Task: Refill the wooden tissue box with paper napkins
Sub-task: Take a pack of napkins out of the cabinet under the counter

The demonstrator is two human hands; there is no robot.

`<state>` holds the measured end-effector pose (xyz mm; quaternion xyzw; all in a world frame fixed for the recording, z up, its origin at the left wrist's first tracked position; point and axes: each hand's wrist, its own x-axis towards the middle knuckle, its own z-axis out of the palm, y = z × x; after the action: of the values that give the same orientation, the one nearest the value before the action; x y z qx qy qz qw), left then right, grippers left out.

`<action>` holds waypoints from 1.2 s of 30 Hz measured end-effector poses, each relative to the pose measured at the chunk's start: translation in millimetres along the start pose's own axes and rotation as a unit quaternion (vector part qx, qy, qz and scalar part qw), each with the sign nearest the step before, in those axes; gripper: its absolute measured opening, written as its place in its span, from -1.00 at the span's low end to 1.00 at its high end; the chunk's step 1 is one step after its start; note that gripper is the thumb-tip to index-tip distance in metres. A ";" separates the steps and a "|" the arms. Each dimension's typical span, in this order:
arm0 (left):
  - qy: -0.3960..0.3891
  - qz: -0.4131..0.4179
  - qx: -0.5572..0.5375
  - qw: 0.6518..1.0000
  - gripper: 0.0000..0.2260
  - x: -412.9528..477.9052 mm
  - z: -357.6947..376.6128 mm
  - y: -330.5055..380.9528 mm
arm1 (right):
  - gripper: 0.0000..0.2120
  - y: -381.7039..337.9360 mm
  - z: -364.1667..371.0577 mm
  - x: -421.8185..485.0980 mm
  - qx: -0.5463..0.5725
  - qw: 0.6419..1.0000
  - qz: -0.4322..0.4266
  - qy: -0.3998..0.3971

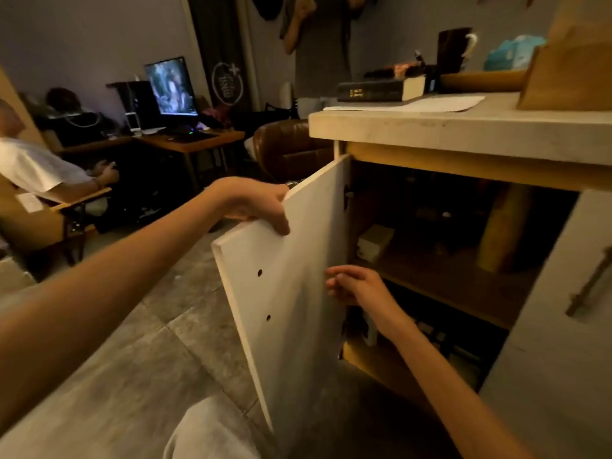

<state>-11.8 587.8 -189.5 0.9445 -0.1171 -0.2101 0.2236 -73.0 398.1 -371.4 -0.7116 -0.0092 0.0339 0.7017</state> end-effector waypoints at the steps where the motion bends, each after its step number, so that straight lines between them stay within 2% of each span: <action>1: 0.020 -0.013 0.059 0.998 -0.46 12.8 -2.7 3.5 | -0.73 1.9 -9.3 20.0 -0.004 0.999 0.029 0.026; 3: 0.108 -0.016 0.158 0.981 -0.49 42.5 -3.3 9.0 | -0.73 6.3 -28.2 58.1 -0.006 0.994 0.087 0.069; 5: 0.195 -0.009 0.187 0.963 -0.51 74.3 -4.3 13.3 | -0.73 13.4 -48.6 93.1 -0.005 0.986 0.133 0.105; 8: 0.246 -0.006 0.195 0.949 -0.54 121.9 -8.0 22.0 | -0.72 21.2 -81.2 139.2 -0.001 0.974 0.169 0.149; 12: 0.287 -0.015 0.198 0.937 -0.52 164.8 -21.8 31.9 | -0.68 17.8 -112.7 193.5 0.030 0.967 0.161 0.194; 15: 0.291 -0.017 0.206 0.934 -0.49 176.0 -22.6 29.4 | -0.62 24.3 -121.8 218.4 0.054 0.964 0.173 0.195; 20: 0.327 0.002 0.204 0.923 -0.51 182.5 -13.6 28.5 | -0.56 36.6 -122.9 246.5 0.083 0.938 0.246 0.231; 26: 0.321 -0.014 0.200 0.925 -0.50 186.8 -17.2 20.6 | -0.59 41.5 -121.8 254.1 0.046 0.917 0.333 0.213; 31: 0.335 -0.014 0.204 0.920 -0.51 187.7 -11.9 18.9 | -0.58 51.2 -123.1 254.9 0.035 0.930 0.293 0.221; 34: 0.330 -0.018 0.206 0.921 -0.51 189.0 -14.3 14.9 | -0.56 44.7 -129.7 244.7 0.049 0.947 0.255 0.188; 36: 0.325 -0.027 0.203 0.923 -0.50 191.0 -15.9 10.3 | -0.59 39.2 -137.8 229.1 0.131 0.958 0.188 0.169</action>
<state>163.0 524.5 -237.5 0.9888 -0.0530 0.1312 0.0469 162.7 274.0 -416.9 -0.5973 0.2483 0.0456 0.7613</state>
